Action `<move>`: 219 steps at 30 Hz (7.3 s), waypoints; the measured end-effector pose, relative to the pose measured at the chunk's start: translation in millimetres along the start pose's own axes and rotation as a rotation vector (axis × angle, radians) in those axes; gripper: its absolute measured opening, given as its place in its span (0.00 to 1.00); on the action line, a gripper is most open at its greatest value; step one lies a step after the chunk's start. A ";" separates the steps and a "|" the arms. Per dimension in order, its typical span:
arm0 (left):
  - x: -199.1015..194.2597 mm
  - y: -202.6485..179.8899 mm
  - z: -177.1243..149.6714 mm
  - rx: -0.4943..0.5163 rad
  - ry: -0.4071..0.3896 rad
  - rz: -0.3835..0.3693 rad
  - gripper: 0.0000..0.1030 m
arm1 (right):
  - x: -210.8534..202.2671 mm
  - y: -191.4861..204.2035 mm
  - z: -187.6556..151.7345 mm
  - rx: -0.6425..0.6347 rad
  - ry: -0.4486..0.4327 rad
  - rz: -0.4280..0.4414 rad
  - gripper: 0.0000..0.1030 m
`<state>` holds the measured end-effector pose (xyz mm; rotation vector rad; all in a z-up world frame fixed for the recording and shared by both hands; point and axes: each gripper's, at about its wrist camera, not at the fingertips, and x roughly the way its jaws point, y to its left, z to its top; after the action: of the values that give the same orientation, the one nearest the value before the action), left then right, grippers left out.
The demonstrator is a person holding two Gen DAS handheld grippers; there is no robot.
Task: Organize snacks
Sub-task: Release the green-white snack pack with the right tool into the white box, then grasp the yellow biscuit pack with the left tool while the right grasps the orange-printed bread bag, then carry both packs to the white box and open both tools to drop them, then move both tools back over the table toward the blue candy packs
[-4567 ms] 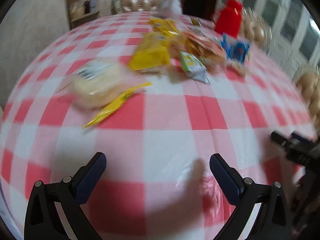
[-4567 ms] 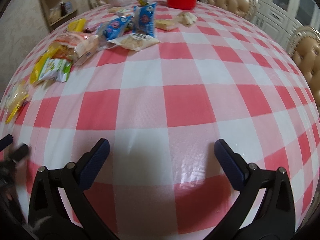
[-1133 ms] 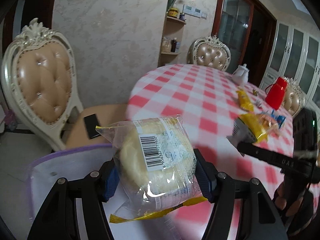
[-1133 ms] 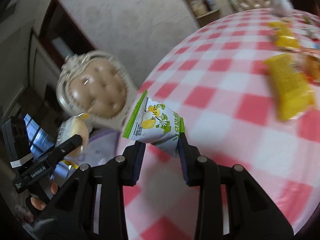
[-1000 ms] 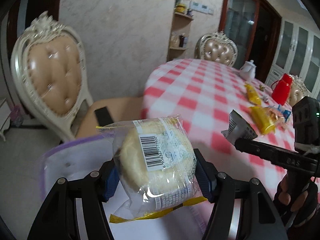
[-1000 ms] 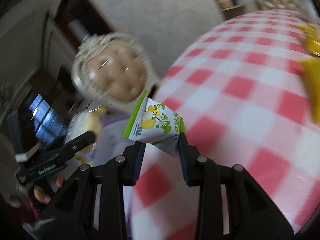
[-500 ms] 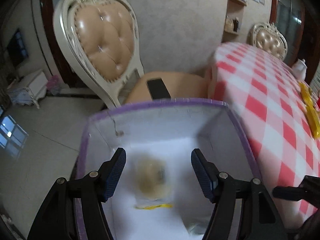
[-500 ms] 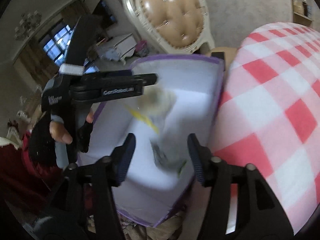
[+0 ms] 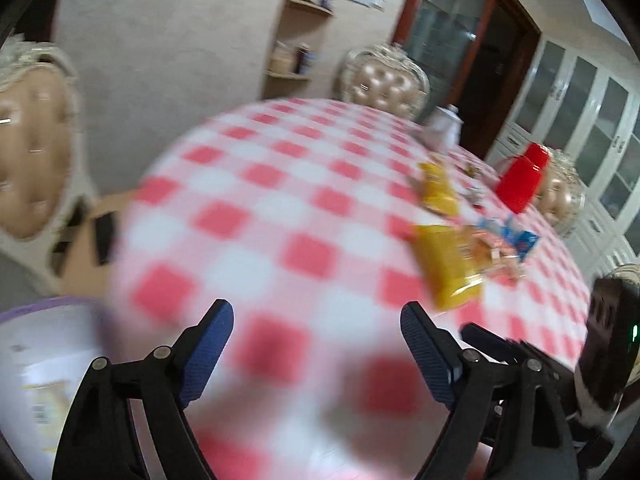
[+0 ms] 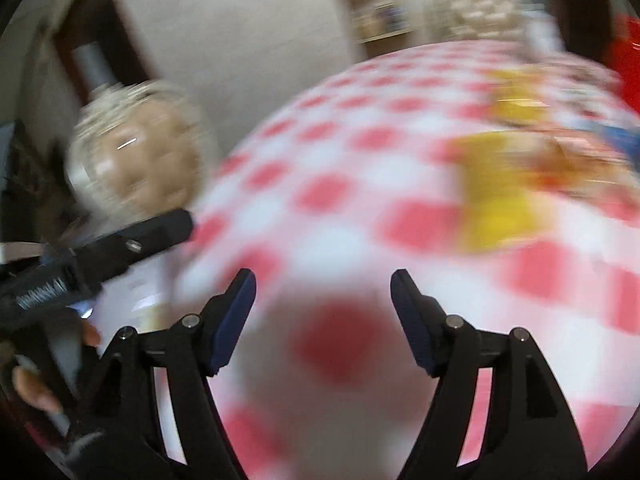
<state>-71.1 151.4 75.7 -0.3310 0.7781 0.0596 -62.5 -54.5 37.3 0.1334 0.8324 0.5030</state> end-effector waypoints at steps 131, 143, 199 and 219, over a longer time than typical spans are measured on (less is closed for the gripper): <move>2.6 11.2 -11.2 0.135 -0.064 0.272 0.46 | 25.8 29.0 6.7 -0.016 0.019 0.124 0.50; -69.7 90.0 -37.7 0.083 -0.109 0.308 0.46 | 29.8 131.3 -25.6 -0.266 0.097 0.394 0.50; 192.8 -210.2 39.7 0.061 0.109 -0.203 0.81 | -64.7 -241.7 20.6 0.349 -0.102 -0.405 0.73; 214.8 -171.2 47.6 -0.115 0.130 -0.300 0.81 | 47.7 -235.6 92.1 0.011 0.141 -0.384 0.87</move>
<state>144.2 -10.4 3.8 -0.5624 0.8474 -0.2019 120.4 -230.6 -5.1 -0.0536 0.9725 0.1467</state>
